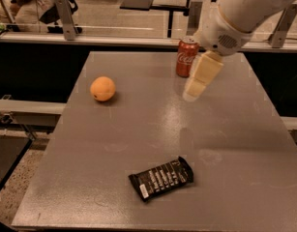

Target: Move orange near rxbar chocolate

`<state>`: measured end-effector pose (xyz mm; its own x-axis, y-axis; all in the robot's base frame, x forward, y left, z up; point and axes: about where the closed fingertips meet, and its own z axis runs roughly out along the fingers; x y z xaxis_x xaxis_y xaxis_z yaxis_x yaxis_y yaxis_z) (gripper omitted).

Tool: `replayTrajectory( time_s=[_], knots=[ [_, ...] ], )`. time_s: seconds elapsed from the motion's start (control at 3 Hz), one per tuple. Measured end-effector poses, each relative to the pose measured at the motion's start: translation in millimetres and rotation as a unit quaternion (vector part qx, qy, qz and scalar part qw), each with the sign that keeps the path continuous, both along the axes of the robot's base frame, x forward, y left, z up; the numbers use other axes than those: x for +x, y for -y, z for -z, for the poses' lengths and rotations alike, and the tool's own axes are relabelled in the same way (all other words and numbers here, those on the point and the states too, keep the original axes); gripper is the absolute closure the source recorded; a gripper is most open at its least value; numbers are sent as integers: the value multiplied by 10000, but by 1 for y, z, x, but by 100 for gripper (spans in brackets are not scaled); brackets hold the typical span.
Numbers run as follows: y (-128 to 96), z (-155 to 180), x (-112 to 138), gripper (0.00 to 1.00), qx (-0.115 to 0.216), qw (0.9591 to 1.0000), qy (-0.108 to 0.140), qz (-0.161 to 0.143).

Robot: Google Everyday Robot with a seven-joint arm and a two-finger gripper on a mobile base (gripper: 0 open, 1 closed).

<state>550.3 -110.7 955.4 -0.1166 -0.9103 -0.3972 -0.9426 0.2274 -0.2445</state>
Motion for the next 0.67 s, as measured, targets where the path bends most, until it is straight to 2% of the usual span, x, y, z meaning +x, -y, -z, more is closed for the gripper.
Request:
replayTrajectory(
  time_s=[0.67],
  knots=[
    [-103, 14, 41, 0, 591, 9970, -26, -499]
  ],
)
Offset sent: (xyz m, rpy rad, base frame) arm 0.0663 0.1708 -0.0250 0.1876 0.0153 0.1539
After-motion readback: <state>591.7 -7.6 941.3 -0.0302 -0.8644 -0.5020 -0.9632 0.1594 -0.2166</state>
